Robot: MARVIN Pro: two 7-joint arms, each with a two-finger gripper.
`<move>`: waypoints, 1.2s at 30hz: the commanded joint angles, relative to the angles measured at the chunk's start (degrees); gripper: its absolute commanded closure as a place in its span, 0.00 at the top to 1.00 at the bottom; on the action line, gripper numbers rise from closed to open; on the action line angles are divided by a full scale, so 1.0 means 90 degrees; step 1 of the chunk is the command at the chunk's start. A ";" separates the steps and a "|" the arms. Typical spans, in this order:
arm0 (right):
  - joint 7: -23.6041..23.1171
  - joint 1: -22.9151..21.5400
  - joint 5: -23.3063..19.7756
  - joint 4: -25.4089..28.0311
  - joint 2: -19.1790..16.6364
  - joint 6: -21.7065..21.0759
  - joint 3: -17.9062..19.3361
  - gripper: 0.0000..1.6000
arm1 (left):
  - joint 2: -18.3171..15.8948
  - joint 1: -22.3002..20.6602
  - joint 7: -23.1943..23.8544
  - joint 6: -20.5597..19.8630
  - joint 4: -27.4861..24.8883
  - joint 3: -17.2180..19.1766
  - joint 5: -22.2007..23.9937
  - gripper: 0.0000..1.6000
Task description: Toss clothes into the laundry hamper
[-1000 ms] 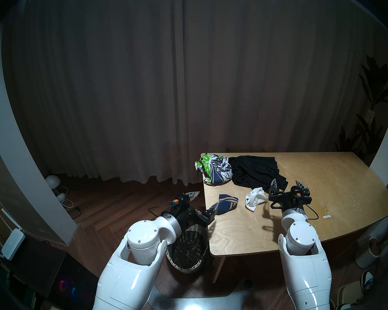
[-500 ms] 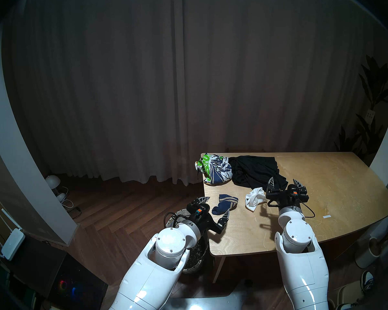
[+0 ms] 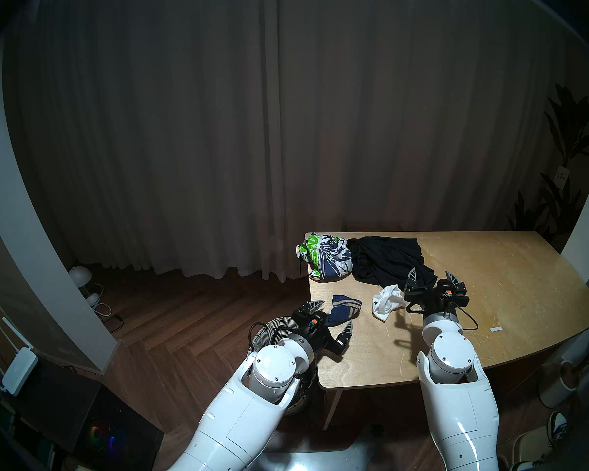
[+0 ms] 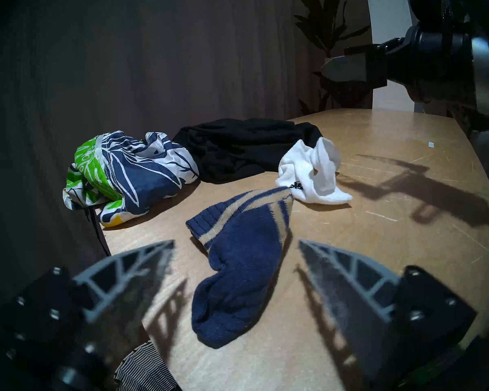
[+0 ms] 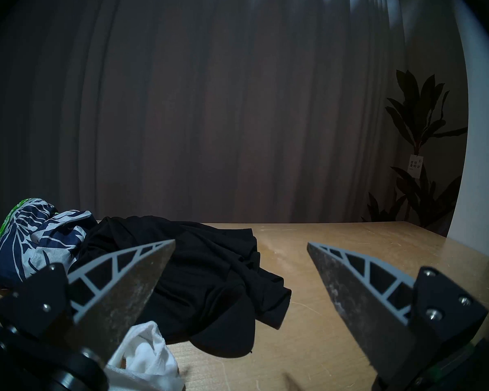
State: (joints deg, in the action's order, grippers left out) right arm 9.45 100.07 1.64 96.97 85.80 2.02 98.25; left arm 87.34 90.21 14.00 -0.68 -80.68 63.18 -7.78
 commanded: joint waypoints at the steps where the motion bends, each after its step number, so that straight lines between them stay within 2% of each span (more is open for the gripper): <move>1: -0.0025 -0.0057 -0.0018 0.0131 -0.0029 0.0089 0.0005 1.00 | 0.0037 -0.0047 0.0166 0.0142 -0.0314 0.0036 0.0184 0.00; 9: -0.0009 -0.0055 -0.0039 0.0129 -0.0050 0.0089 -0.0010 1.00 | 0.0031 0.0061 0.0159 0.0025 -0.0702 0.0327 0.0495 0.00; 14: 0.0001 -0.0060 -0.0050 0.0121 -0.0062 0.0077 -0.0019 1.00 | -0.0005 -0.0012 -0.0108 0.0048 -0.0969 0.0847 0.0662 0.00; 19: 0.0007 -0.0064 -0.0062 0.0112 -0.0074 0.0070 -0.0027 1.00 | -0.0091 -0.0270 -0.0453 0.0011 -0.0921 0.1482 0.0766 0.00; 24: 0.0015 -0.0058 -0.0074 0.0117 -0.0088 0.0078 -0.0037 1.00 | -0.0079 -0.0337 -0.0550 -0.0074 -0.0958 0.1901 0.1087 0.00; 36: 0.0042 -0.0045 -0.0096 0.0129 -0.0115 0.0094 -0.0058 1.00 | 0.0067 -0.0157 -0.0231 -0.0327 -0.0875 0.1613 0.1380 0.00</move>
State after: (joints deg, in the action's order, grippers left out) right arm 9.73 100.01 0.66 96.82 84.85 2.16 97.69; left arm 86.79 88.91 10.00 -3.36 -87.59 79.26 3.39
